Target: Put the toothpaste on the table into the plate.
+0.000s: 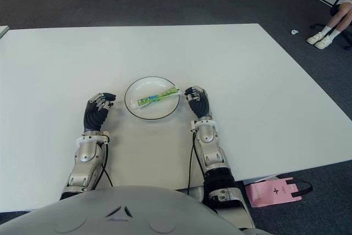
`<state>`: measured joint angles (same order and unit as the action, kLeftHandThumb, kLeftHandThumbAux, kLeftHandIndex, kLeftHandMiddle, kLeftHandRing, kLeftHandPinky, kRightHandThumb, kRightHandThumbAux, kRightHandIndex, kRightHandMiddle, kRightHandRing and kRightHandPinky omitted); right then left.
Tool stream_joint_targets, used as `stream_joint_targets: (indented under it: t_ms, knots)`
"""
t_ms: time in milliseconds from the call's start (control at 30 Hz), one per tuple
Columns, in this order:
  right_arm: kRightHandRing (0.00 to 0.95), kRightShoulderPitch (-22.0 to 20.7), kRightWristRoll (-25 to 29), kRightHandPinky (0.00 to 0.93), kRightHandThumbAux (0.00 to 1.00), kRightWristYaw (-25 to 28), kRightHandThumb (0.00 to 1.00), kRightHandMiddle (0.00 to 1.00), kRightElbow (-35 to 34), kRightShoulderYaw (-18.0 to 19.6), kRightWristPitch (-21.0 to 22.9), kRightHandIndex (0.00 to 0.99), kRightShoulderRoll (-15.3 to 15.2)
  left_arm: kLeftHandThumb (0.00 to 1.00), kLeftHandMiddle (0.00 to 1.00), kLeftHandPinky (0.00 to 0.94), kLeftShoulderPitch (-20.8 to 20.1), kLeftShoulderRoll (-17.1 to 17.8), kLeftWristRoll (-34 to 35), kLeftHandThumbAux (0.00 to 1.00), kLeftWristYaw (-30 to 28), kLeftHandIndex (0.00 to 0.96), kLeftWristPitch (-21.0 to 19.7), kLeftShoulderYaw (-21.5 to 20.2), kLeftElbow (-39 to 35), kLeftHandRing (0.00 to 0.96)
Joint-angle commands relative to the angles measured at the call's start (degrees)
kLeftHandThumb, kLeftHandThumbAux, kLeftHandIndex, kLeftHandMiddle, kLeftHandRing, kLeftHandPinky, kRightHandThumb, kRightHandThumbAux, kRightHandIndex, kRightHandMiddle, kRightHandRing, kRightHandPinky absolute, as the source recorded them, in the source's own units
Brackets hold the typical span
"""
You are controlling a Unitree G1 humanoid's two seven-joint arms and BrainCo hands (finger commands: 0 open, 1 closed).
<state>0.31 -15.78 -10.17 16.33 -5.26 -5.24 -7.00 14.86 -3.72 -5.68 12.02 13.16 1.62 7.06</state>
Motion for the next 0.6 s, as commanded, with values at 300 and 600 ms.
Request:
stream_joint_targets:
  t_ms: [300, 600]
  knots:
    - [0.505, 4.96, -0.32, 0.492, 0.736, 0.64, 0.708, 0.5, 2.98, 0.67, 3.67, 0.42, -1.68, 0.71, 0.389, 0.297, 1.09, -0.61, 0.08, 0.72, -0.48, 0.418, -1.57, 0.38, 1.63, 0.344]
    - [0.508, 5.18, -0.43, 0.502, 0.736, -0.03, 0.706, 0.506, 2.59, 0.57, 3.81, 0.42, -1.11, 0.71, 0.395, 0.287, 1.06, -0.42, 0.12, 0.72, -0.57, 0.42, -1.52, 0.28, 1.46, 0.344]
